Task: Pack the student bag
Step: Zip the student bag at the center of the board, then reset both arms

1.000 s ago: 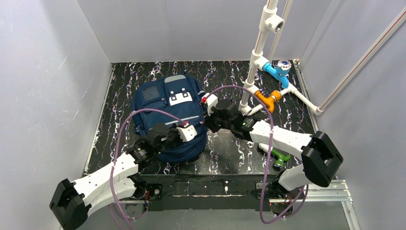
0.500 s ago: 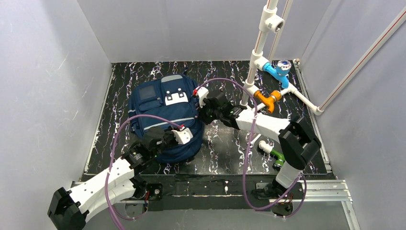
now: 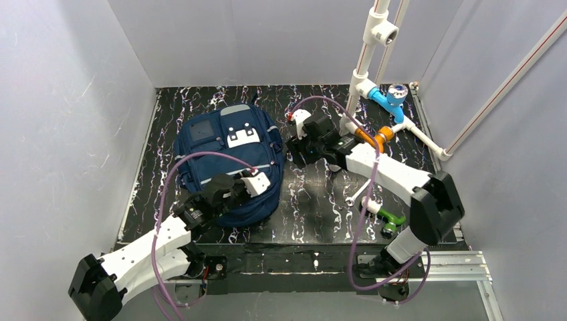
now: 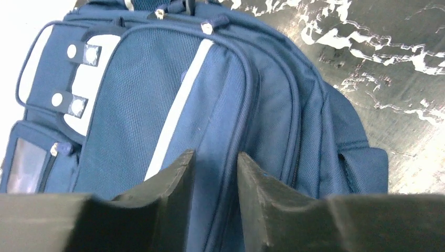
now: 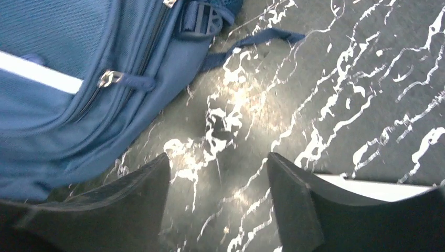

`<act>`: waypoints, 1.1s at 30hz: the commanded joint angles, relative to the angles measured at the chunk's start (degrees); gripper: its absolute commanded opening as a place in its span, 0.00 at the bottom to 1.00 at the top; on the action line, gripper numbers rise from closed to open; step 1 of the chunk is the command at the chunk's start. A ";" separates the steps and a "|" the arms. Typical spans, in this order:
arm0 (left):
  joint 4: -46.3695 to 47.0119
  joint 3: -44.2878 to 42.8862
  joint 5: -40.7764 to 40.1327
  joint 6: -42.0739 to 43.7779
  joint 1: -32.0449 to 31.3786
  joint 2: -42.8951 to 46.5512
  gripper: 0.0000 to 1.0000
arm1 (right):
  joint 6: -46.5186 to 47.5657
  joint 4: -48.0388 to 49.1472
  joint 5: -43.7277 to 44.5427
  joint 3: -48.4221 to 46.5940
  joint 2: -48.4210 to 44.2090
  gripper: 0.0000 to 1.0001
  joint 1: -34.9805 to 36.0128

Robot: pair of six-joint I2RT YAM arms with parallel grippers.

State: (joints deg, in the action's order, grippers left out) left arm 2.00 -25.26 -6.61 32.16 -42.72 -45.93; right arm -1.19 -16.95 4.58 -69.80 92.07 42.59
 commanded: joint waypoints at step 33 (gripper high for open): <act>-7.66 -44.02 -11.28 -24.75 0.25 10.84 0.98 | 3.30 -3.44 24.60 -21.04 -40.70 0.99 0.59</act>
State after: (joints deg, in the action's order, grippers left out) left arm -9.69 -69.56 -11.97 6.72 -42.59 -38.89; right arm 0.73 -27.62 19.35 -92.62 56.38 44.05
